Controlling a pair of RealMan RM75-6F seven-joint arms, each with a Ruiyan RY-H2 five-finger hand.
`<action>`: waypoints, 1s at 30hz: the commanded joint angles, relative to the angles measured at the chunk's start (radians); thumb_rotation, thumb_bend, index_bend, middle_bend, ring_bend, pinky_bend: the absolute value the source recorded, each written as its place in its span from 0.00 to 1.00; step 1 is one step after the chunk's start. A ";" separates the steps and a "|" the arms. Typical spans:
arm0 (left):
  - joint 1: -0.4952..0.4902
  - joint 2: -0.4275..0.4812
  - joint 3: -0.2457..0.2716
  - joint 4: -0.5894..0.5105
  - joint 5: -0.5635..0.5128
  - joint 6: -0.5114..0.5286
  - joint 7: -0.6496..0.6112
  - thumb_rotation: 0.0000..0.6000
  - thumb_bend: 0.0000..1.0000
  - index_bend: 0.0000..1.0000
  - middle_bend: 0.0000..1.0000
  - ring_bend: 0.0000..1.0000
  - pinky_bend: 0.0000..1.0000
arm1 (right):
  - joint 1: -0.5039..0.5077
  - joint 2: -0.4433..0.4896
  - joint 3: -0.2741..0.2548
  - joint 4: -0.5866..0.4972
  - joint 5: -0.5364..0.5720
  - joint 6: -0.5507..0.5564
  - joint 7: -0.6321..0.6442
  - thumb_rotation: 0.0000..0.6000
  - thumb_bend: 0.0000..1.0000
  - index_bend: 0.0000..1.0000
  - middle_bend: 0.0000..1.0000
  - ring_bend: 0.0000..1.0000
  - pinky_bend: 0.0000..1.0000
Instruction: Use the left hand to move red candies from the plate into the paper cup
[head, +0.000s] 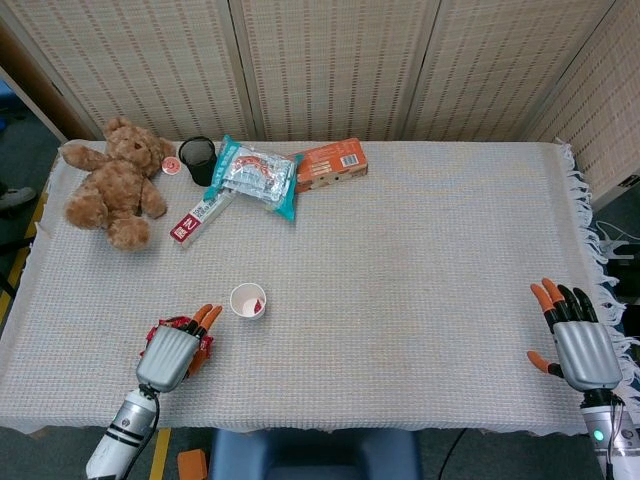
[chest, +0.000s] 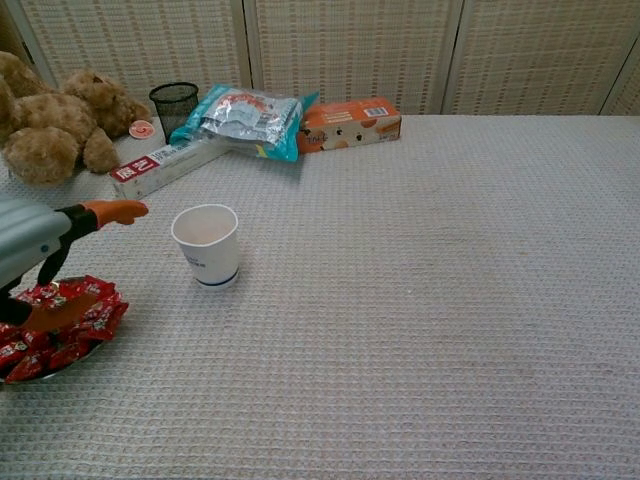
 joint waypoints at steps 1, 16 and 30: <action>0.031 0.016 0.039 0.005 -0.009 -0.015 -0.034 1.00 0.36 0.00 0.01 0.60 0.93 | 0.002 -0.004 -0.004 -0.002 -0.005 -0.004 -0.008 1.00 0.08 0.00 0.00 0.00 0.00; 0.036 -0.067 -0.017 0.085 -0.111 -0.094 0.058 1.00 0.34 0.00 0.02 0.62 0.94 | -0.013 0.011 -0.025 0.010 -0.133 0.078 0.110 1.00 0.08 0.00 0.00 0.00 0.00; 0.037 -0.091 -0.043 0.135 -0.145 -0.102 0.081 1.00 0.34 0.26 0.23 0.63 0.95 | -0.020 0.014 -0.023 0.014 -0.120 0.075 0.098 1.00 0.08 0.00 0.00 0.00 0.00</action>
